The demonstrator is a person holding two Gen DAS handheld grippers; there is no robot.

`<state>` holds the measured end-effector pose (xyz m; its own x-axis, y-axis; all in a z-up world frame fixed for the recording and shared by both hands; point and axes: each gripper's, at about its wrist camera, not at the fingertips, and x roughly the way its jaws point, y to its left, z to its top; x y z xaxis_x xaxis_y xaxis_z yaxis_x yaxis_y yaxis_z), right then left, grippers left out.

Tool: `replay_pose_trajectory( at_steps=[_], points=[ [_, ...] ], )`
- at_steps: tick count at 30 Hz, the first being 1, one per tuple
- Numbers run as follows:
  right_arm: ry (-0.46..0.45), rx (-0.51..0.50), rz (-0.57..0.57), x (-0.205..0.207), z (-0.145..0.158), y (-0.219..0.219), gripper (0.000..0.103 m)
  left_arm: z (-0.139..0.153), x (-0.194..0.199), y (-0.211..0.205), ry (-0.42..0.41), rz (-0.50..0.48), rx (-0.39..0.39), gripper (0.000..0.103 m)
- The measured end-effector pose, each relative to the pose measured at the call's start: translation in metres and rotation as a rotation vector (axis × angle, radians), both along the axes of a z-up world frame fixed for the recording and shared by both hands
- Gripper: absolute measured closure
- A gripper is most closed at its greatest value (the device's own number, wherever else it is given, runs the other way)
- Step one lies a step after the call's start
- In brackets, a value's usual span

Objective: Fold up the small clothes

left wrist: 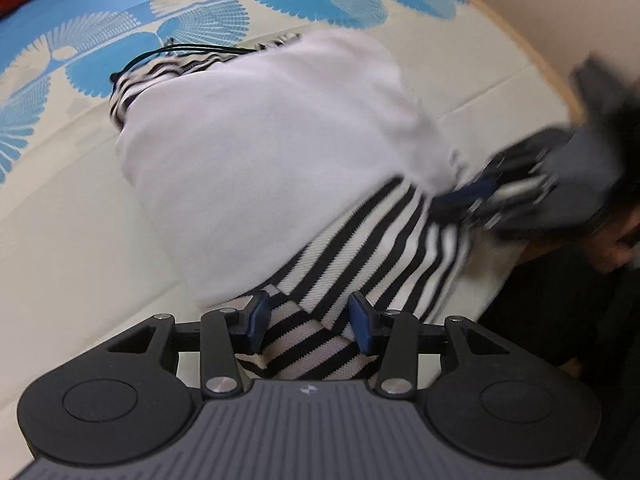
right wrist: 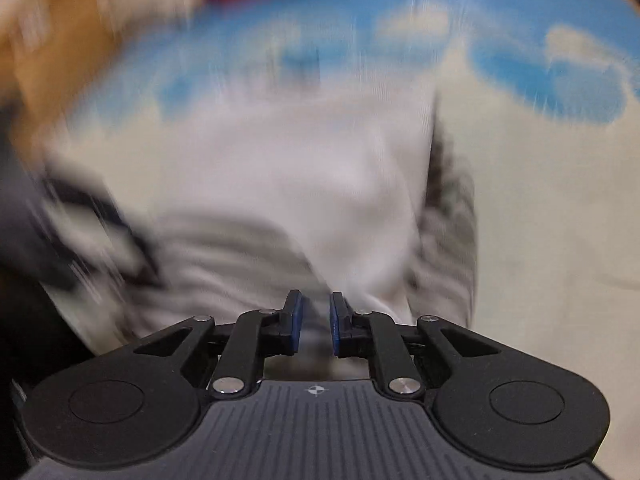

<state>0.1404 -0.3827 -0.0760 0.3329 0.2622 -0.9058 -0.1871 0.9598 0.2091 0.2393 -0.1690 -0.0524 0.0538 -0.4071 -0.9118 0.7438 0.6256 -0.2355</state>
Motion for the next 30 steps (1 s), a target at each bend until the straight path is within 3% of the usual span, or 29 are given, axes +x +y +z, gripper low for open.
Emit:
replay_pose_trajectory(
  at_steps=[2, 3, 4, 6, 8, 10, 12, 14, 17, 23, 25, 29, 30],
  points=[
    [0.013, 0.021, -0.034, 0.003, 0.002, -0.007, 0.086, 0.011, 0.012, 0.009, 0.028, 0.074, -0.056, 0.055],
    [0.029, 0.054, -0.078, 0.006, 0.002, -0.014, 0.086, 0.016, 0.020, 0.015, 0.037, 0.126, -0.090, 0.050],
    [0.034, 0.064, -0.098, 0.006, 0.003, -0.017, 0.086, 0.021, 0.029, 0.022, 0.019, 0.187, -0.112, 0.038],
    [-0.016, 0.046, -0.108, 0.005, 0.010, -0.018, 0.083, 0.026, 0.044, 0.035, -0.010, 0.313, -0.130, 0.029],
    [-0.105, 0.074, -0.144, 0.007, 0.022, -0.020, 0.081, 0.022, 0.062, 0.046, 0.025, 0.430, -0.153, 0.028],
    [-0.176, 0.128, -0.238, 0.013, 0.030, -0.034, 0.070, 0.012, 0.078, 0.055, 0.096, 0.529, -0.194, 0.020],
    [-0.227, 0.137, -0.344, 0.020, 0.035, -0.045, 0.048, 0.002, 0.090, 0.059, 0.151, 0.600, -0.228, 0.017],
    [-0.216, 0.155, -0.442, 0.032, 0.032, -0.054, 0.036, -0.013, 0.101, 0.063, 0.211, 0.656, -0.262, 0.016],
    [-0.149, 0.183, -0.508, 0.050, 0.019, -0.057, 0.036, -0.041, 0.109, 0.067, 0.311, 0.729, -0.285, 0.014],
    [-0.064, 0.117, -0.533, 0.072, -0.004, -0.051, 0.037, -0.062, 0.125, 0.057, 0.362, 0.738, -0.361, 0.014],
    [-0.050, 0.134, -0.552, 0.076, -0.008, -0.052, 0.042, -0.068, 0.128, 0.053, 0.361, 0.738, -0.378, 0.014],
    [-0.049, 0.188, -0.548, 0.082, -0.010, -0.048, 0.093, -0.078, 0.133, 0.044, 0.383, 0.754, -0.391, 0.015],
    [-0.052, 0.180, -0.547, 0.082, -0.009, -0.046, 0.095, -0.078, 0.133, 0.042, 0.370, 0.747, -0.388, 0.021]
  ],
)
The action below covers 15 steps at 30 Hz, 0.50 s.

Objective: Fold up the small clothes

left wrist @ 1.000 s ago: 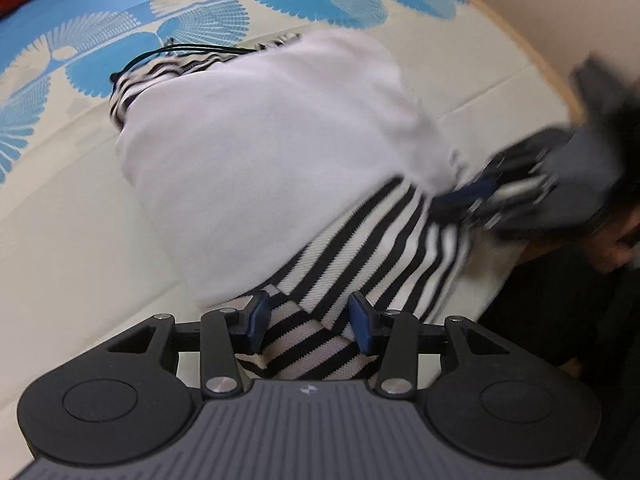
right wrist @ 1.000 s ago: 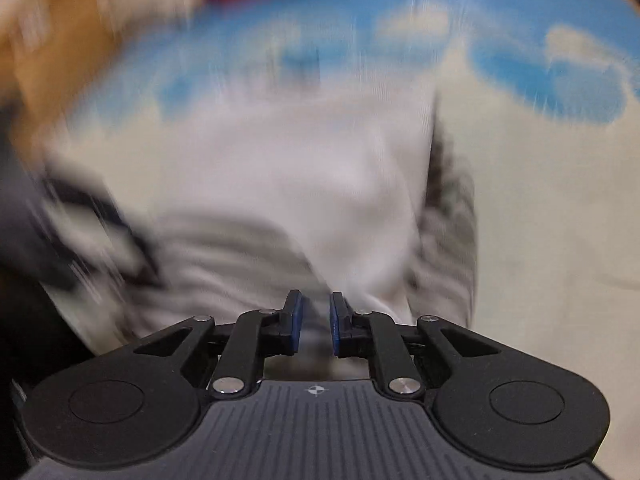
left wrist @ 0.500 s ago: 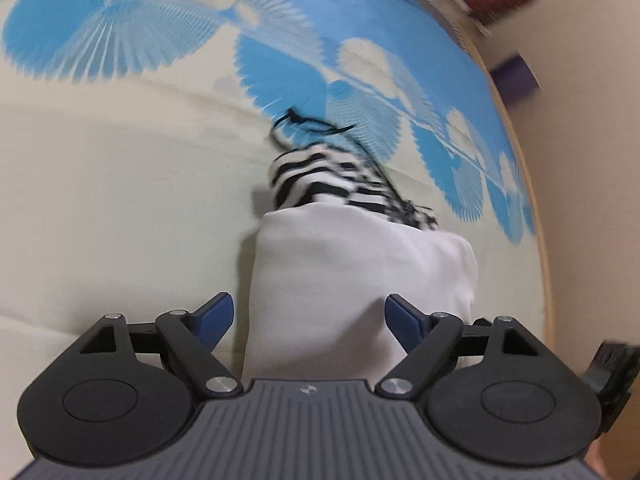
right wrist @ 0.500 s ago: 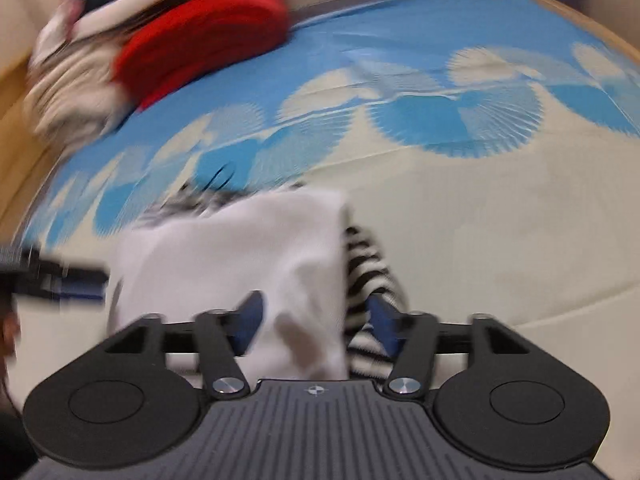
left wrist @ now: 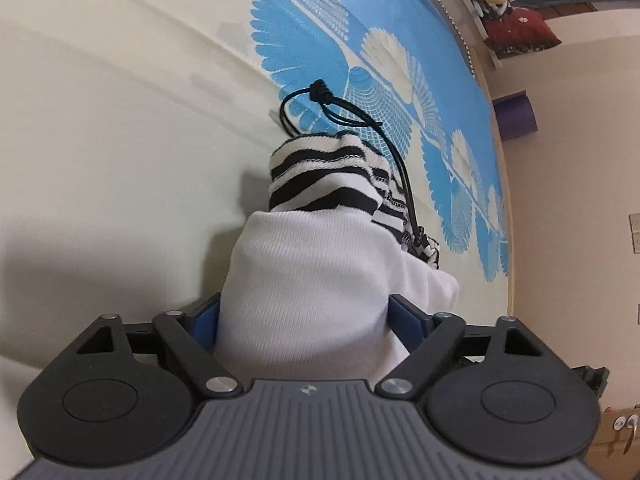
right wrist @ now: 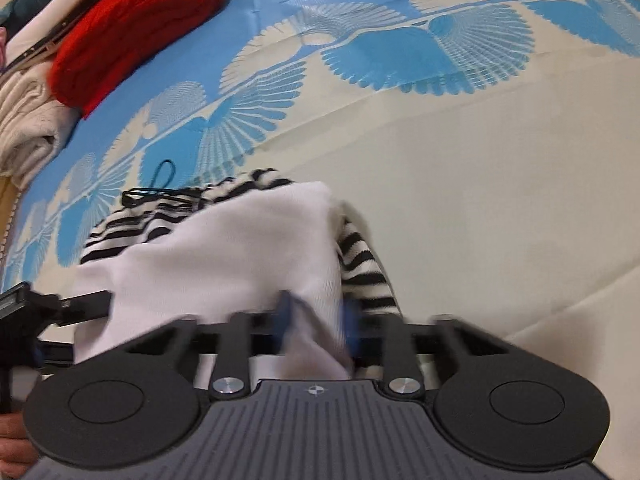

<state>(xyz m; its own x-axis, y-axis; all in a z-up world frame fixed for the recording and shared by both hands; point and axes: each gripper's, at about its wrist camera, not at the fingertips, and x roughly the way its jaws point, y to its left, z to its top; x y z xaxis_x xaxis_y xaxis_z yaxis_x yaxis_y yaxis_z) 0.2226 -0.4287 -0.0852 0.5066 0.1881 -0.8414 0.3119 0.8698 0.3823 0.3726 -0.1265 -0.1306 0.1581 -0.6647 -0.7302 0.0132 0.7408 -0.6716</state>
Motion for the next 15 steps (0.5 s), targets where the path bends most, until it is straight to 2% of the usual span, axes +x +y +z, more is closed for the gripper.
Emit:
replay_pose_trajectory(
  at_steps=[1, 2, 3, 4, 8, 12, 14, 15],
  points=[
    [-0.001, -0.001, -0.003, 0.000, 0.001, 0.001, 0.096, 0.002, 0.001, -0.003, -0.016, -0.012, 0.013, 0.032],
    [-0.004, 0.001, -0.014, -0.001, 0.003, 0.001, 0.097, 0.004, 0.001, -0.004, -0.028, -0.022, 0.017, 0.038],
    [-0.011, 0.004, -0.028, -0.001, 0.005, 0.000, 0.098, 0.010, 0.001, -0.006, -0.048, -0.036, 0.015, 0.050],
    [-0.023, 0.009, -0.048, -0.002, 0.008, -0.002, 0.098, 0.016, 0.000, -0.006, -0.071, -0.049, 0.016, 0.055],
    [-0.085, 0.034, -0.103, -0.004, 0.023, -0.005, 0.099, 0.060, -0.003, -0.003, -0.224, -0.089, 0.006, 0.059],
    [-0.189, 0.079, -0.102, -0.001, 0.044, 0.008, 0.099, 0.108, -0.007, 0.010, -0.423, -0.115, 0.095, 0.059],
    [-0.248, 0.082, -0.071, 0.002, 0.056, 0.024, 0.099, 0.123, -0.003, 0.025, -0.478, -0.108, 0.116, 0.056],
    [-0.269, 0.084, -0.063, 0.004, 0.059, 0.031, 0.099, 0.129, 0.001, 0.036, -0.493, -0.095, 0.120, 0.052]
  ],
)
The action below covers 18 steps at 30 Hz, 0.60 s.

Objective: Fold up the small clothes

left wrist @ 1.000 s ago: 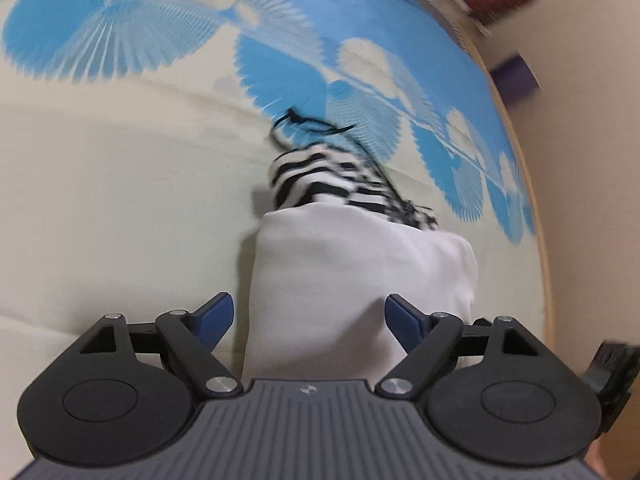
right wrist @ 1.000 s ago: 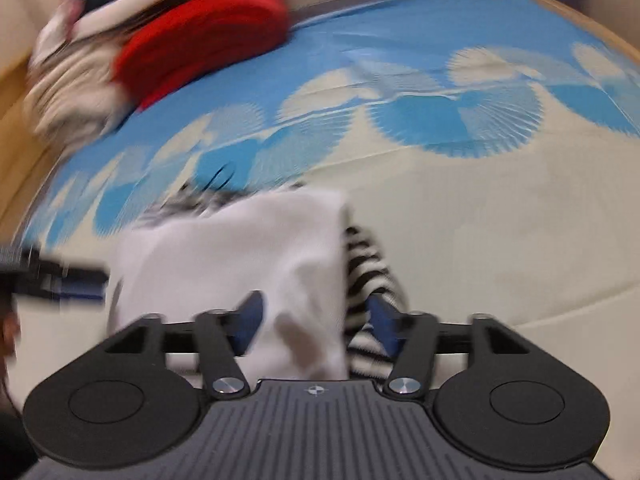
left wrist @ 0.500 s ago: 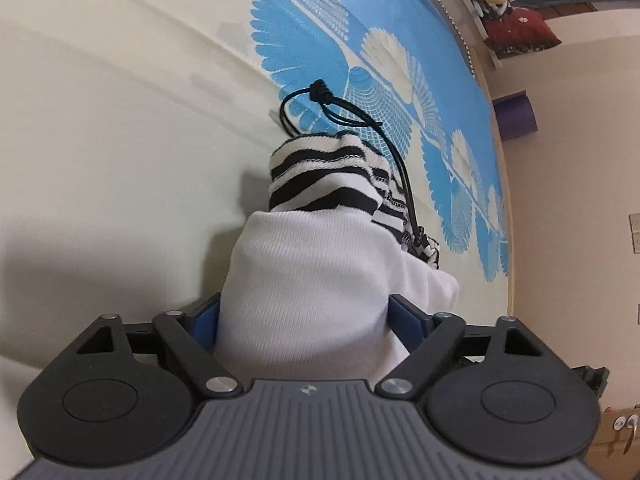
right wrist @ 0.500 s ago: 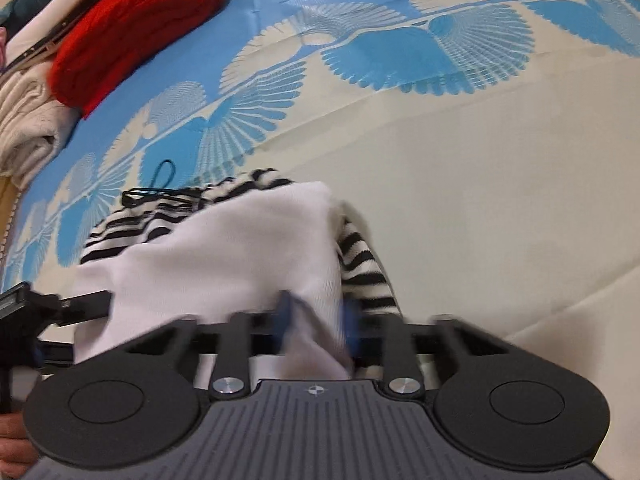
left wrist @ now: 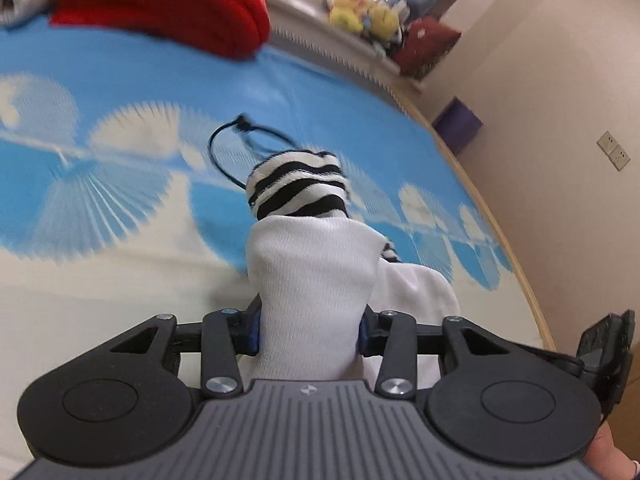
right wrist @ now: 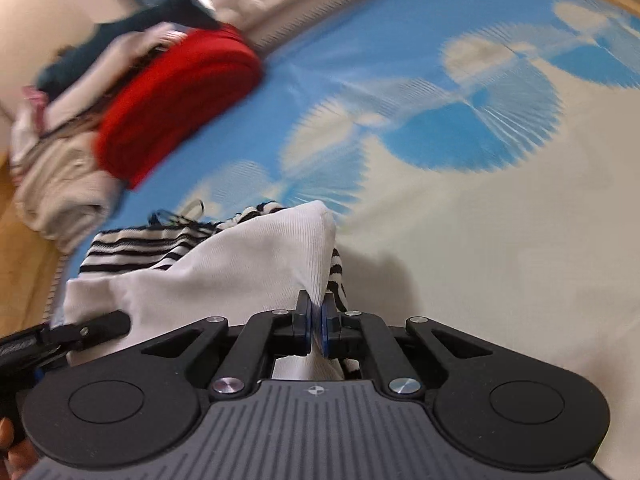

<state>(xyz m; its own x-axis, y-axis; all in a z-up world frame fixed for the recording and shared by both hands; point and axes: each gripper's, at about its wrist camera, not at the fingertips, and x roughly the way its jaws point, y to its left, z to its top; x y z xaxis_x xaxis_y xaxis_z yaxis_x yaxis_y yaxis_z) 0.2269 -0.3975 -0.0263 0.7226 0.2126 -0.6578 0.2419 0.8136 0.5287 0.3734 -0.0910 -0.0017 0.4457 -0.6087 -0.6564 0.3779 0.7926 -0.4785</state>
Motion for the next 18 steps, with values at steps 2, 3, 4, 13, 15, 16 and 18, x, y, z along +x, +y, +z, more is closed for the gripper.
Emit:
replay_pose_trajectory(
  at_steps=[2, 3, 4, 13, 15, 16, 18],
  points=[
    [-0.031, 0.000, 0.000, 0.006, 0.005, 0.014, 0.099, 0.010, 0.009, 0.024, -0.028, 0.079, 0.018, 0.036],
    [-0.040, -0.015, -0.006, 0.010, 0.006, 0.022, 0.098, 0.016, 0.012, 0.036, -0.060, 0.148, 0.042, 0.024],
    [-0.037, -0.051, -0.017, 0.014, 0.008, 0.029, 0.098, 0.021, 0.012, 0.048, -0.102, 0.219, 0.070, 0.020],
    [-0.028, -0.142, 0.070, 0.020, 0.010, 0.059, 0.080, 0.006, -0.010, 0.071, -0.022, 0.047, 0.182, 0.029],
    [0.049, -0.102, 0.153, 0.022, -0.002, 0.064, 0.060, -0.003, -0.018, 0.064, -0.002, -0.033, 0.231, 0.029],
    [0.085, -0.104, 0.179, 0.024, -0.009, 0.067, 0.060, -0.009, -0.023, 0.062, 0.012, -0.068, 0.249, 0.029],
    [0.153, -0.146, 0.217, 0.027, -0.021, 0.074, 0.060, -0.019, -0.031, 0.057, 0.022, -0.107, 0.291, 0.029]
  ],
)
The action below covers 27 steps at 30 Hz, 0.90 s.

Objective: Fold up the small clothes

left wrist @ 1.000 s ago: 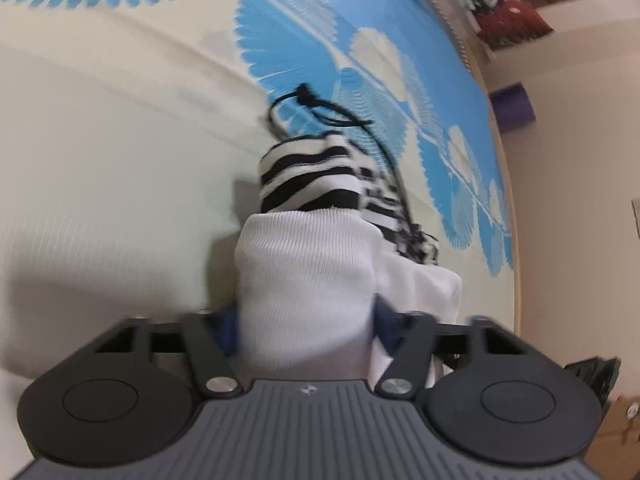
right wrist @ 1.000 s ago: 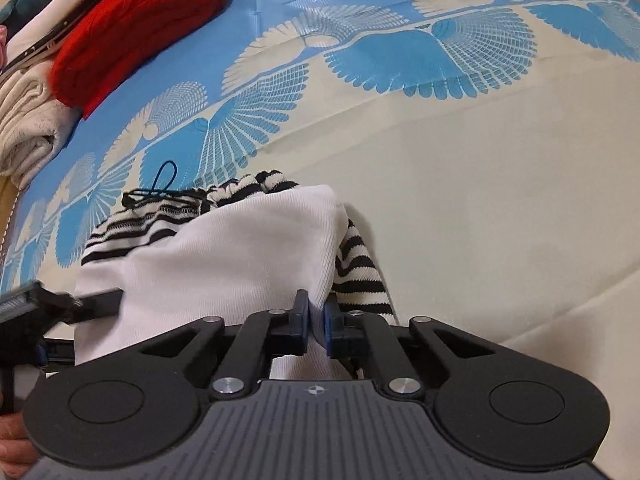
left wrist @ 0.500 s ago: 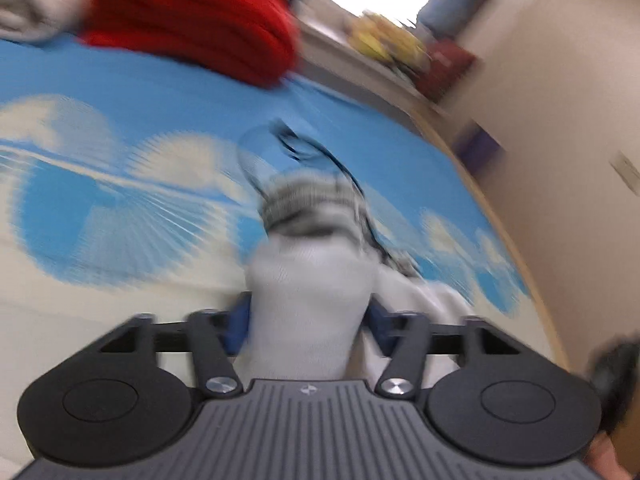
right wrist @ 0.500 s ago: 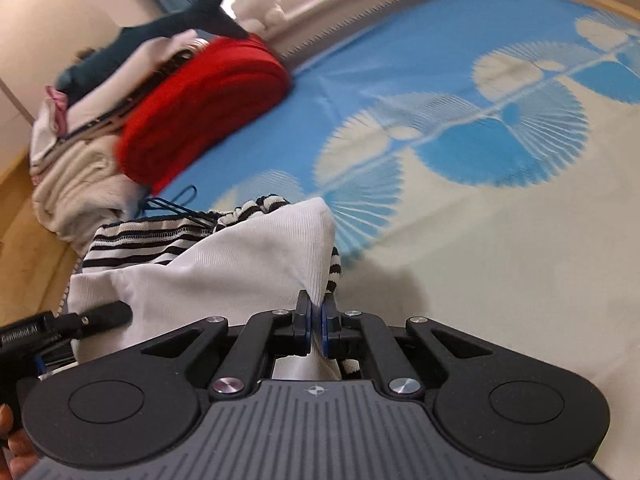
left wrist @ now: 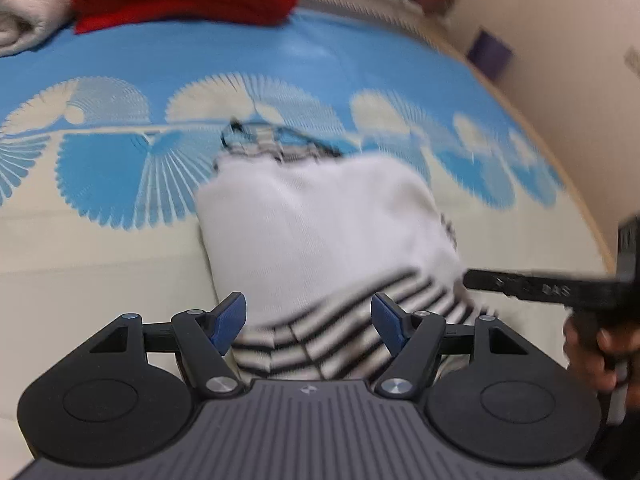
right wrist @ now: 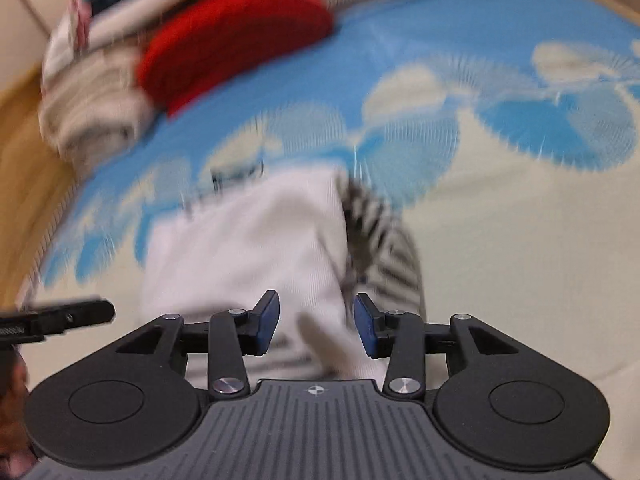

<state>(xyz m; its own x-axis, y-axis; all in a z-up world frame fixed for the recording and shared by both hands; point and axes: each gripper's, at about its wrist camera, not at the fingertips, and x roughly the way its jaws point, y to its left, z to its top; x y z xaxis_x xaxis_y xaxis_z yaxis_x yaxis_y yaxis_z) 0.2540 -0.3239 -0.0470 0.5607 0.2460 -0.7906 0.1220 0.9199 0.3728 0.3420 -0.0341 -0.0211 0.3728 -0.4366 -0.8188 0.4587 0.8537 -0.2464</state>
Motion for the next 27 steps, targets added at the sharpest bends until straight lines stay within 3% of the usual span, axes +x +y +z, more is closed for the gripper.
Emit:
replay_pose_trajectory(
  at_steps=[2, 3, 4, 7, 11, 13, 17, 20, 23, 25, 26, 27],
  points=[
    [0.039, -0.036, 0.024, 0.002, -0.008, 0.006, 0.064, -0.003, -0.008, -0.004, -0.007, -0.026, 0.023, 0.029],
    [0.046, -0.043, 0.034, 0.002, -0.010, 0.007, 0.089, -0.003, -0.010, -0.005, -0.004, -0.033, 0.022, 0.029],
    [0.042, -0.047, 0.043, 0.001, -0.009, 0.008, 0.103, -0.002, -0.012, -0.005, -0.001, -0.034, 0.019, 0.029],
    [-0.040, -0.014, -0.009, -0.008, 0.010, -0.002, 0.103, 0.004, -0.019, -0.005, -0.010, -0.043, 0.009, 0.029],
    [-0.098, 0.126, -0.147, -0.028, 0.030, -0.038, 0.103, 0.014, -0.029, -0.014, -0.013, -0.096, 0.002, 0.029],
    [-0.061, 0.090, -0.148, -0.029, 0.025, -0.044, 0.103, 0.006, -0.033, -0.023, 0.014, -0.128, 0.037, 0.029],
    [0.116, -0.006, -0.130, -0.021, -0.003, -0.035, 0.103, -0.039, -0.032, -0.038, 0.100, -0.156, 0.246, 0.028],
    [0.130, -0.024, -0.085, -0.018, -0.008, -0.023, 0.103, -0.038, -0.030, -0.033, 0.111, -0.144, 0.234, 0.026],
    [0.071, -0.053, -0.071, -0.016, 0.005, -0.014, 0.099, -0.021, -0.031, -0.023, 0.086, -0.129, 0.193, 0.027],
    [0.012, -0.090, -0.047, -0.016, 0.015, -0.008, 0.081, -0.015, -0.033, -0.017, 0.080, -0.122, 0.170, 0.027],
    [-0.018, -0.105, -0.033, -0.017, 0.020, -0.005, 0.059, -0.015, -0.033, -0.014, 0.080, -0.111, 0.166, 0.027],
    [-0.042, -0.114, -0.017, -0.019, 0.022, -0.003, 0.052, -0.015, -0.033, -0.013, 0.083, -0.099, 0.174, 0.027]
  ],
)
